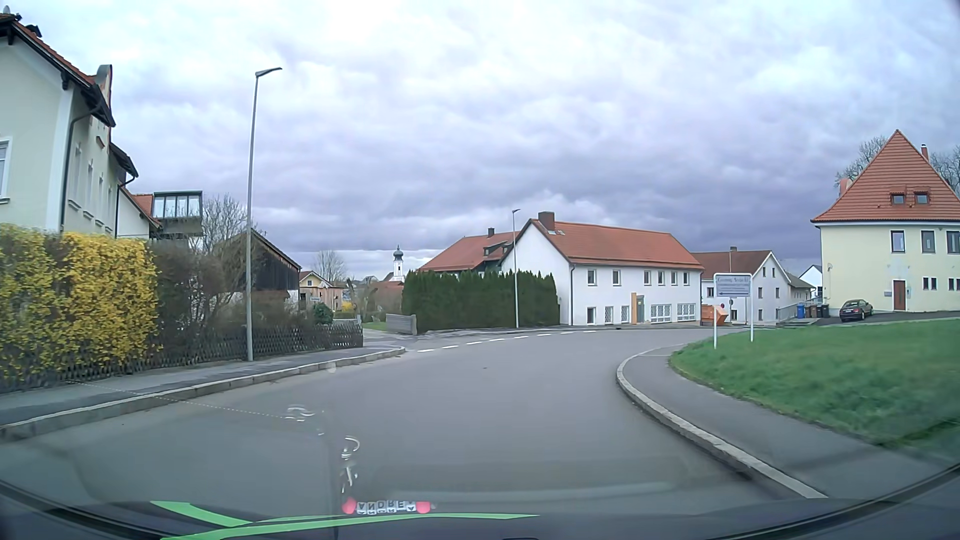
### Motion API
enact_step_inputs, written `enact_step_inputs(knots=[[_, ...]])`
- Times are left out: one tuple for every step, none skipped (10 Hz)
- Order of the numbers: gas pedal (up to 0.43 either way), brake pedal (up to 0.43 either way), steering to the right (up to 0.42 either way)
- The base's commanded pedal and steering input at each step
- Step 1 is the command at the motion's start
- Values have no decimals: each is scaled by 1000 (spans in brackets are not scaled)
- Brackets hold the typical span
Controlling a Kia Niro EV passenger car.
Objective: Follow the waypoints while adhering to traffic rules and regulations
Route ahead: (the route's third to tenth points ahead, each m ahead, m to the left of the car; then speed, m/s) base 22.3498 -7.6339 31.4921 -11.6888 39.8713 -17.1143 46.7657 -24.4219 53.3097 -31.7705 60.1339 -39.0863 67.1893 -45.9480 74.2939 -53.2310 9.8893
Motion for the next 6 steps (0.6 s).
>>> enact_step_inputs(knots=[[20,0,26],[20,0,32],[20,0,38],[20,0,42],[20,0,46],[20,0,50]])
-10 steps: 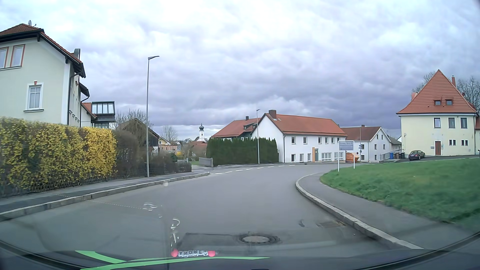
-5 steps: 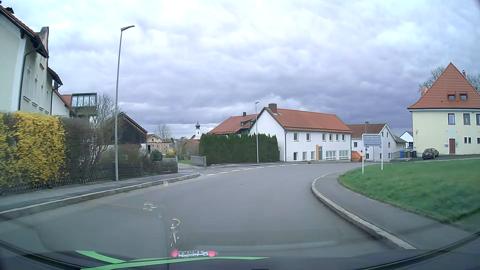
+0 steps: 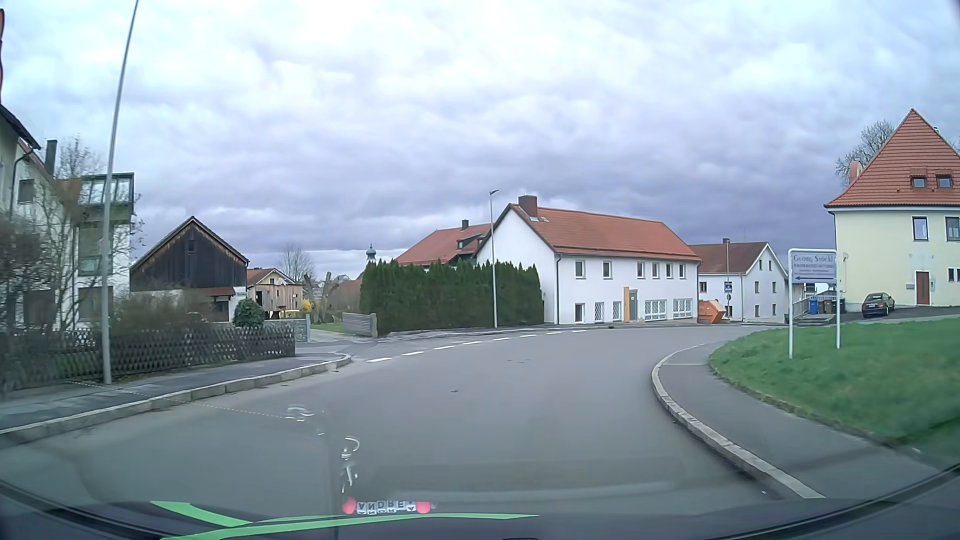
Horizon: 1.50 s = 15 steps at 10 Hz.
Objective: Follow the waypoints while adhering to traffic rules and regulations
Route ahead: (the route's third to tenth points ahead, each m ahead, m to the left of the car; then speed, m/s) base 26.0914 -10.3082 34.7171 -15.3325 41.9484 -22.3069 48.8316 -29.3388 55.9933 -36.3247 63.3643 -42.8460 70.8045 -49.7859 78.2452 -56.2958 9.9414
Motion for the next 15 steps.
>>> enact_step_inputs(knots=[[20,0,54],[20,0,58],[8,0,65],[0,0,69],[0,0,72],[0,0,76],[0,0,79],[0,0,84],[0,0,86],[0,0,88],[0,0,90],[0,0,92],[0,0,94],[0,0,95],[0,0,97]])
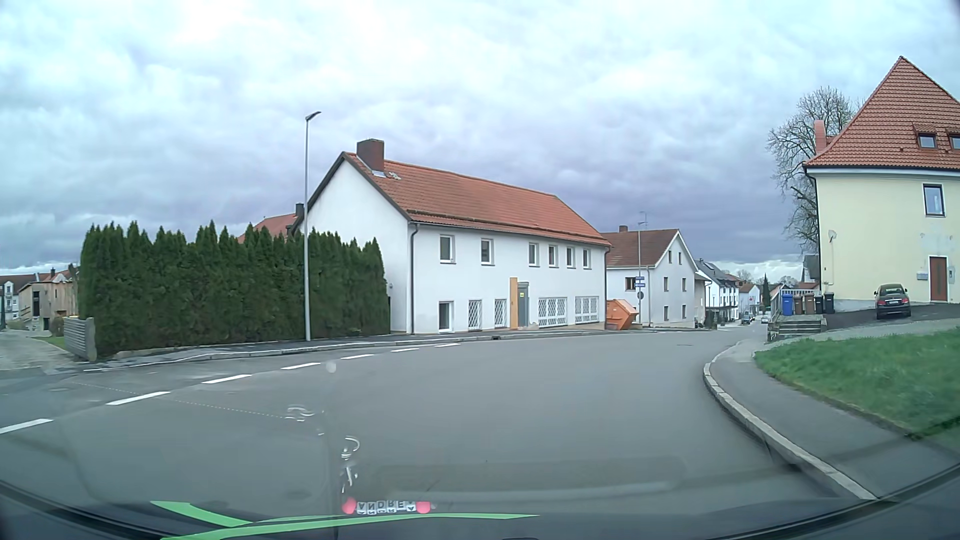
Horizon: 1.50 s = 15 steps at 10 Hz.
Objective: Follow the waypoints while adhering to traffic rules and regulations
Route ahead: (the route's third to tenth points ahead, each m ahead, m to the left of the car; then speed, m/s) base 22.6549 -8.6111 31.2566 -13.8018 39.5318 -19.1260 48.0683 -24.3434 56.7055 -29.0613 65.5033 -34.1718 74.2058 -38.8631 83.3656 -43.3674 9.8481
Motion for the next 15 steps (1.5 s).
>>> enact_step_inputs(knots=[[0,0,98],[0,0,100],[0,0,101],[0,0,101],[0,0,101],[0,0,101],[0,0,102],[0,0,102],[0,0,102],[0,0,102],[0,0,102],[0,0,102],[0,0,102],[0,0,102],[0,0,101]])
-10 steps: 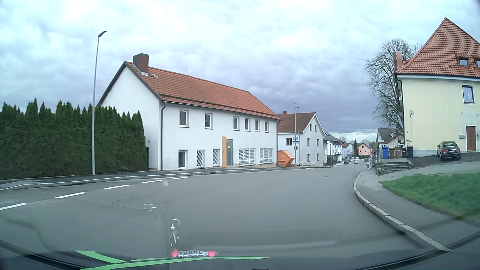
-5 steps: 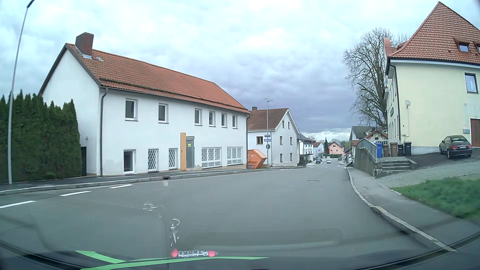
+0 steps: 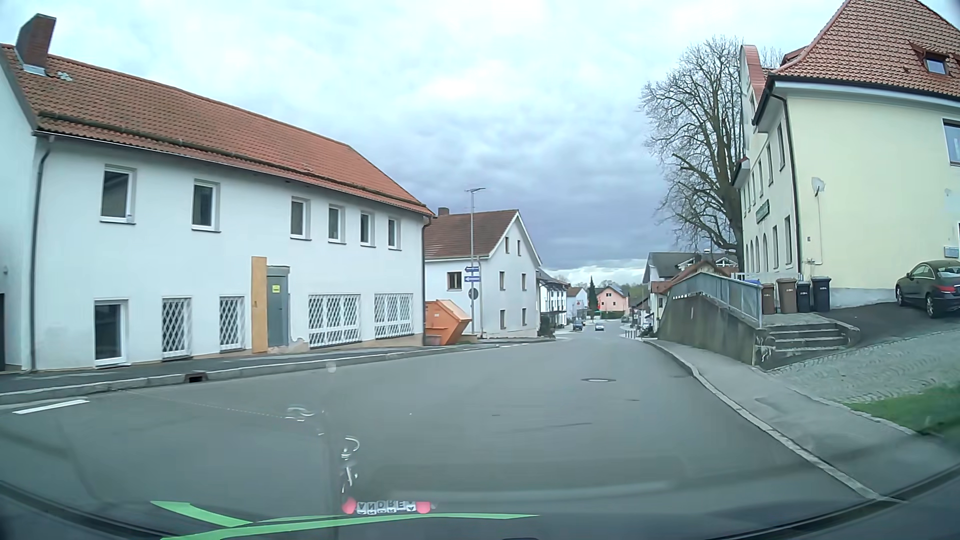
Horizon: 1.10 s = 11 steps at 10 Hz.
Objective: Follow the waypoints while adhering to traffic rules and regulations
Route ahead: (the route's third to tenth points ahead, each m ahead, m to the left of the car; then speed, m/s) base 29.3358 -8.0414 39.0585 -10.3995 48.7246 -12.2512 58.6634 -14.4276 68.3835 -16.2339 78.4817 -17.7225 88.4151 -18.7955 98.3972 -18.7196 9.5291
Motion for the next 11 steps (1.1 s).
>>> enact_step_inputs(knots=[[0,0,99],[0,0,95],[0,0,92],[0,0,90],[0,0,87],[0,0,84],[0,0,80],[0,0,76],[0,0,68],[0,0,63],[0,0,60]])
